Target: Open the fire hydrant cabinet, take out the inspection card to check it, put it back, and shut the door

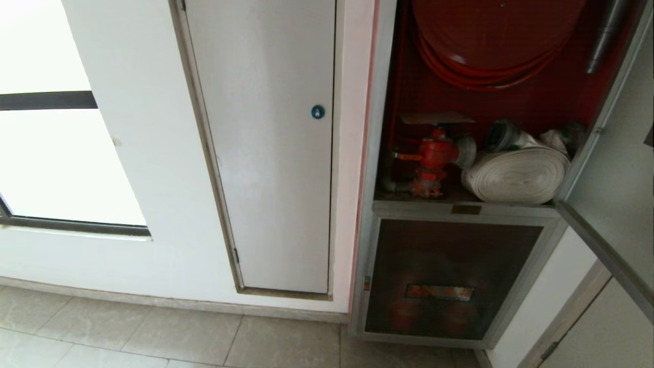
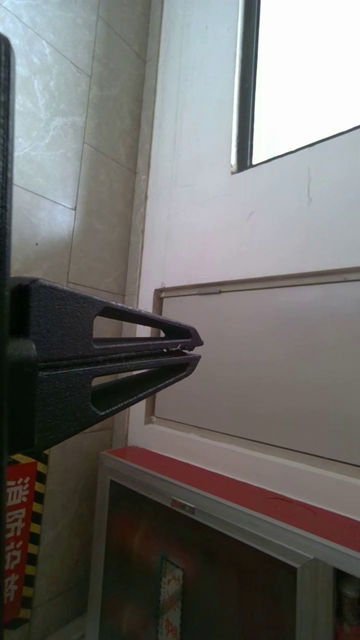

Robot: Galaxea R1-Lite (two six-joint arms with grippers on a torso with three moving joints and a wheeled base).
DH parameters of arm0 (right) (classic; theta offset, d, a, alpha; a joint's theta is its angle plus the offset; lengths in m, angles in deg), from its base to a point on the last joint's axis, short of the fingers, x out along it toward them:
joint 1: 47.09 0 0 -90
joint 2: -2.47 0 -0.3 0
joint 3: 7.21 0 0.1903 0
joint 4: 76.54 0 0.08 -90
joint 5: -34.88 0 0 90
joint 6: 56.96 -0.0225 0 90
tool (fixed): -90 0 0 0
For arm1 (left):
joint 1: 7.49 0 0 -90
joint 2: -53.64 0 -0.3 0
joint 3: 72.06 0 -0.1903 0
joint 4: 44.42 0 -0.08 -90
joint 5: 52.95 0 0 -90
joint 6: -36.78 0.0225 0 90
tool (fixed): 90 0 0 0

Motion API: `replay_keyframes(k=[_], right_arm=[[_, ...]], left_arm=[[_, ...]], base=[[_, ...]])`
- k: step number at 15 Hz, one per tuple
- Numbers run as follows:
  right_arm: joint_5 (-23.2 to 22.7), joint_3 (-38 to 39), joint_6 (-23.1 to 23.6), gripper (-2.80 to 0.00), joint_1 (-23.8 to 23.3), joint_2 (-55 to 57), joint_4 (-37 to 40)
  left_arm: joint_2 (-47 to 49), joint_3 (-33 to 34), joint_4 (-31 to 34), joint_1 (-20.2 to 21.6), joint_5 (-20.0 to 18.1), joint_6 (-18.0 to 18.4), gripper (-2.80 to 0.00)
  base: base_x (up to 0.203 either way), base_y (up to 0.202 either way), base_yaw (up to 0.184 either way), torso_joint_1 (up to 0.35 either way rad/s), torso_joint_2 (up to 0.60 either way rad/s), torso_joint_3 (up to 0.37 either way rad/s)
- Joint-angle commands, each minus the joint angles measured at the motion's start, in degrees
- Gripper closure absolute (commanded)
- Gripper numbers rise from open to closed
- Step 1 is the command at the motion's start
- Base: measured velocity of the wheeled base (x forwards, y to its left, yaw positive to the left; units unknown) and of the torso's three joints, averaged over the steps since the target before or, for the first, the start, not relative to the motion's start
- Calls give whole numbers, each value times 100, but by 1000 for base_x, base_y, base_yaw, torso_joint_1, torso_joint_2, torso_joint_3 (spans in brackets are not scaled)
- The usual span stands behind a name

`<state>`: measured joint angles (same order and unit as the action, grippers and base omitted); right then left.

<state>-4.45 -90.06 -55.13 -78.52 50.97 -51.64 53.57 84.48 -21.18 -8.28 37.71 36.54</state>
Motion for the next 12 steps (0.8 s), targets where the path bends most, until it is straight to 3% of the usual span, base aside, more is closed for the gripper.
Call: replay_keyframes(k=[1,4,6,9,12], right_arm=[[-66,22,-60,0,-76,60,-8],[-769,-28,-311,0,-858,237,-74],[-1334,-17,-901,0,-1561,392,-123],[-2462,174,-1511,0,-2603,602,-257],[-3487,307,-1770,0,-3242,1040,-706]], left_arm=[[7,1,4,0,4,-2,0],[7,1,1,0,4,-2,0],[7,1,-3,0,4,-2,0],[7,1,-4,0,4,-2,0],[7,1,0,0,4,-2,0]], base=[[0,0,0,0,0,0],[0,0,0,0,0,0],[0,0,0,0,0,0],[0,0,0,0,0,0],[0,0,0,0,0,0]])
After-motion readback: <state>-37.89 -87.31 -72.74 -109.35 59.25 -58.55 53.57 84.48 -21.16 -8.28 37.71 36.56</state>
